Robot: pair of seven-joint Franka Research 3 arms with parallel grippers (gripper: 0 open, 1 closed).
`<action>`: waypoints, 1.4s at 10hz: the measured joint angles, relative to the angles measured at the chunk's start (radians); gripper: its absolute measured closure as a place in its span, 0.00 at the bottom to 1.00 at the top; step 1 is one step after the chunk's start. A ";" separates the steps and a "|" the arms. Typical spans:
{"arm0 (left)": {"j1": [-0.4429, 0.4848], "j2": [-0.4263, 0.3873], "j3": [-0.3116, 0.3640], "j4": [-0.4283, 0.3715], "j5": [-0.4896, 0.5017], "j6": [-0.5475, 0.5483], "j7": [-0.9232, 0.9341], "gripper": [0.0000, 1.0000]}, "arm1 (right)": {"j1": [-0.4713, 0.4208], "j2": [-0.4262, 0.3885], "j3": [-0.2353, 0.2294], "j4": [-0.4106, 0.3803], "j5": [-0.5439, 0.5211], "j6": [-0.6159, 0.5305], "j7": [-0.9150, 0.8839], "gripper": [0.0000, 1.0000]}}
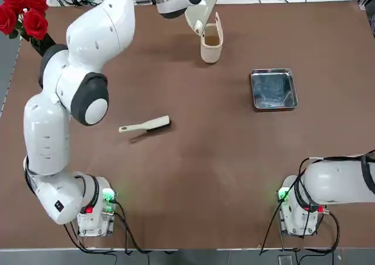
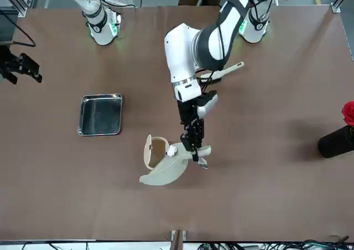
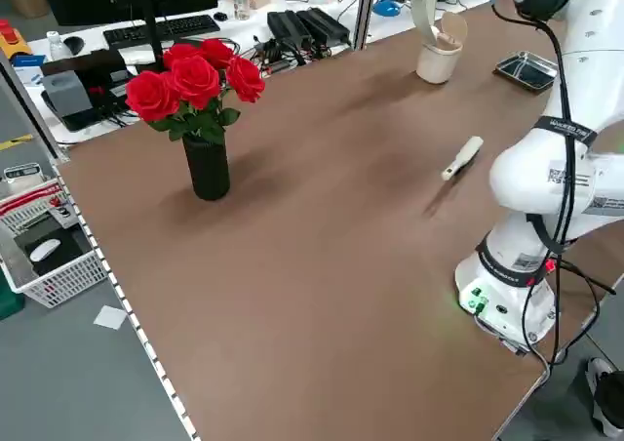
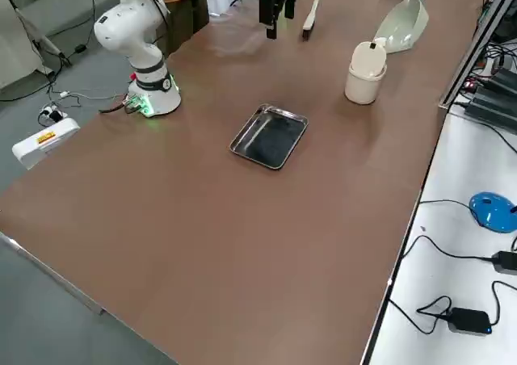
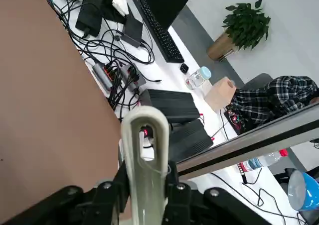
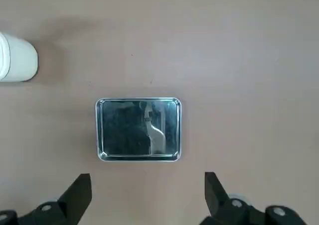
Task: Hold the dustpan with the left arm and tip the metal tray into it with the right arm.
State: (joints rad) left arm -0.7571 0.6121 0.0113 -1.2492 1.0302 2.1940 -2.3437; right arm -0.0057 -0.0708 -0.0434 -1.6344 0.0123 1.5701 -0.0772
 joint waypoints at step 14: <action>-0.035 0.055 0.049 0.123 -0.076 -0.015 -0.048 0.67 | 0.001 -0.004 0.016 0.000 0.000 -0.003 0.028 0.00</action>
State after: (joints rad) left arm -0.7923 0.6672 0.0598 -1.1261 0.9541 2.1794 -2.3913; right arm -0.0043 -0.0753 -0.0272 -1.6344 0.0123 1.5675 -0.0494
